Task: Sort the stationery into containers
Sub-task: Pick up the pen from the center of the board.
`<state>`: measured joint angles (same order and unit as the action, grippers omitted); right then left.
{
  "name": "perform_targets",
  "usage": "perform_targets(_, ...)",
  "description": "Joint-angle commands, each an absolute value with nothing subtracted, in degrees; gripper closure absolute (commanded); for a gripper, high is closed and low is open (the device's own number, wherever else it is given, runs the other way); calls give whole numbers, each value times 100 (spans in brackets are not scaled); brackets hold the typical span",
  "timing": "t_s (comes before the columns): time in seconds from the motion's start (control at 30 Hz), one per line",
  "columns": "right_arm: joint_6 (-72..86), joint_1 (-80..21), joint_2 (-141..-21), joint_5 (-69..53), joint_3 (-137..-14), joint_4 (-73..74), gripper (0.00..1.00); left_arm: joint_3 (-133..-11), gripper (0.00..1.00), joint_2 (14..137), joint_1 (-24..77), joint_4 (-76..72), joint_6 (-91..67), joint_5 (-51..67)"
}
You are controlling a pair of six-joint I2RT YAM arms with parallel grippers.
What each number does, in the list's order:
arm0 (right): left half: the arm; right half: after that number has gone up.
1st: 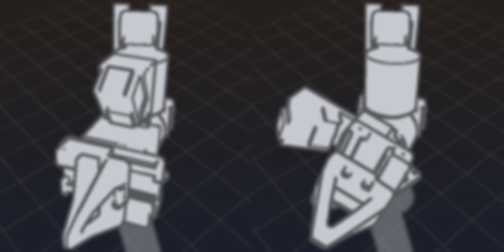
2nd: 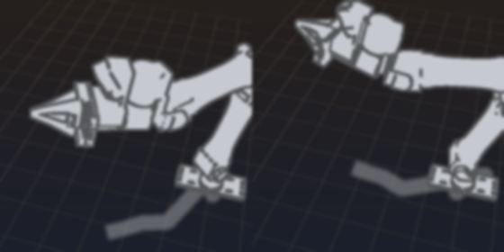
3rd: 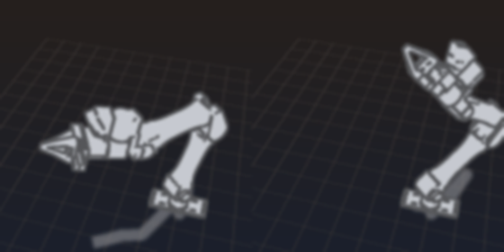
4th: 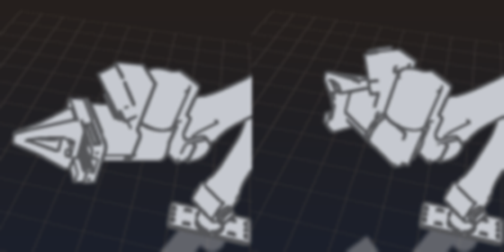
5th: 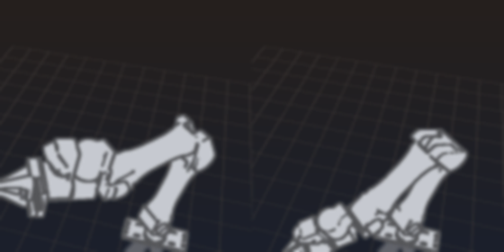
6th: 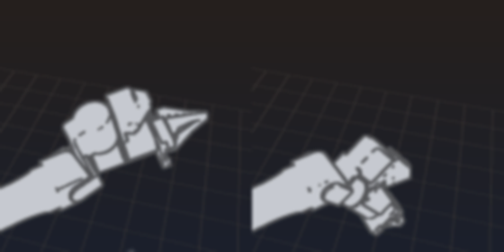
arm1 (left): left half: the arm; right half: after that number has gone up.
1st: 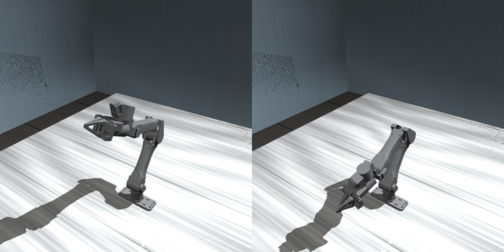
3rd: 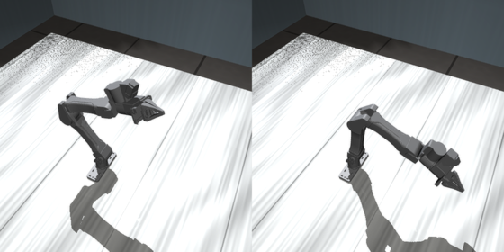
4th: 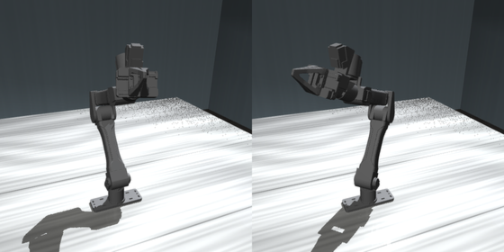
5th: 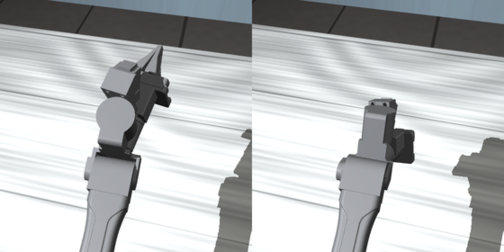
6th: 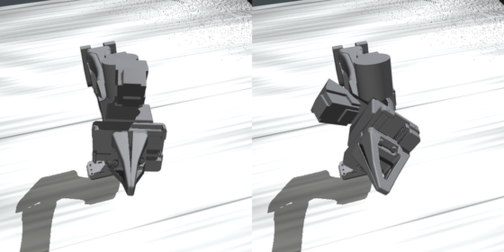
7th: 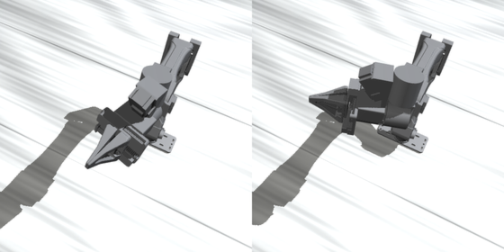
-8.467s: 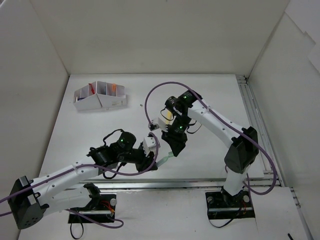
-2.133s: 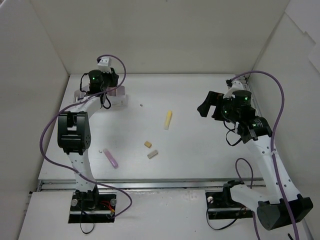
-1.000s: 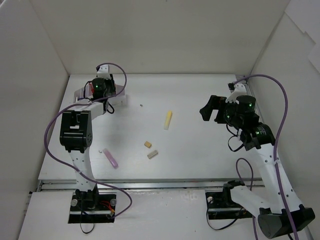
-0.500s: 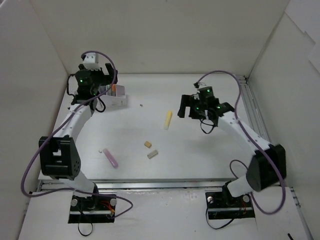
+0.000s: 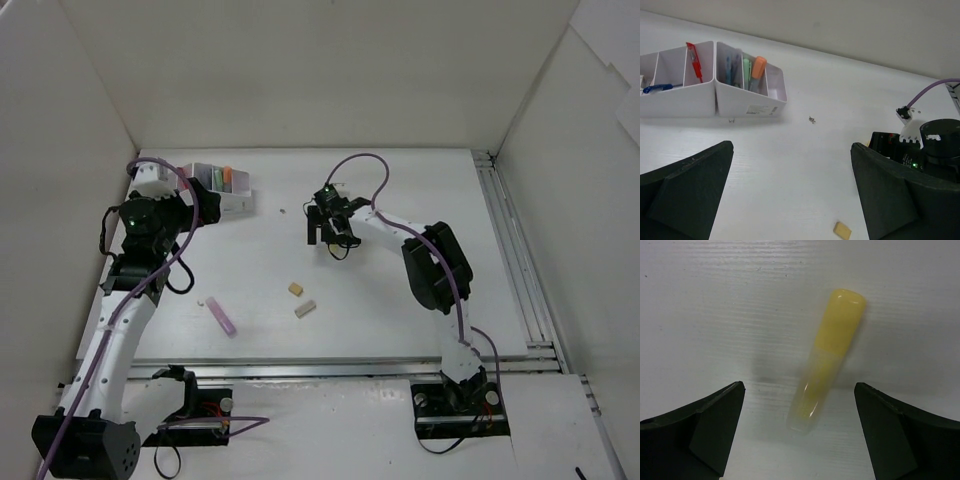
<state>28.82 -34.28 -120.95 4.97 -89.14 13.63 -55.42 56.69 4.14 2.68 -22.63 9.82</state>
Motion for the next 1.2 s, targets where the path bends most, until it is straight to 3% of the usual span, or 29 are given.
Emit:
perform_targets(0.0,3120,-3603,-12330,1335,-9447,1757,12,-5573,1,5327,439,536,-2417,537)
perform_targets(0.03,3138,-3630,-12392,1414,-9500,1827,13,-5537,1,5283,439,519,-2408,510)
perform_targets(0.1,3190,-3674,-12532,1503,-9580,1916,26,-5511,1,5203,439,545,-2400,431)
perform_targets(0.27,3156,-3762,-12350,1767,-9317,1960,74,-5703,1,5370,439,799,-2312,448)
perform_targets(0.33,3007,-3779,-12096,1758,-9133,1960,87,-5757,1,5510,439,905,-2320,562)
perform_targets(0.43,2445,-3955,-11726,1871,-8852,1750,96,-5801,1,5712,439,818,-2312,1123)
perform_targets(0.6,1144,-4289,-10189,1171,-7483,135,100,-5748,1,6125,439,423,-2530,2661)
perform_targets(0.7,826,-4298,-9204,47,-6313,-1716,100,-5581,1,6415,694,-217,-2794,3373)
perform_targets(0.93,607,-4473,-8350,-1387,-5546,-2487,99,-5309,0,6583,1520,-992,-3181,3489)
perform_targets(1.17,554,-4658,-8121,-1643,-5397,-3049,99,-5230,2,6618,2109,-1072,-3191,3112)
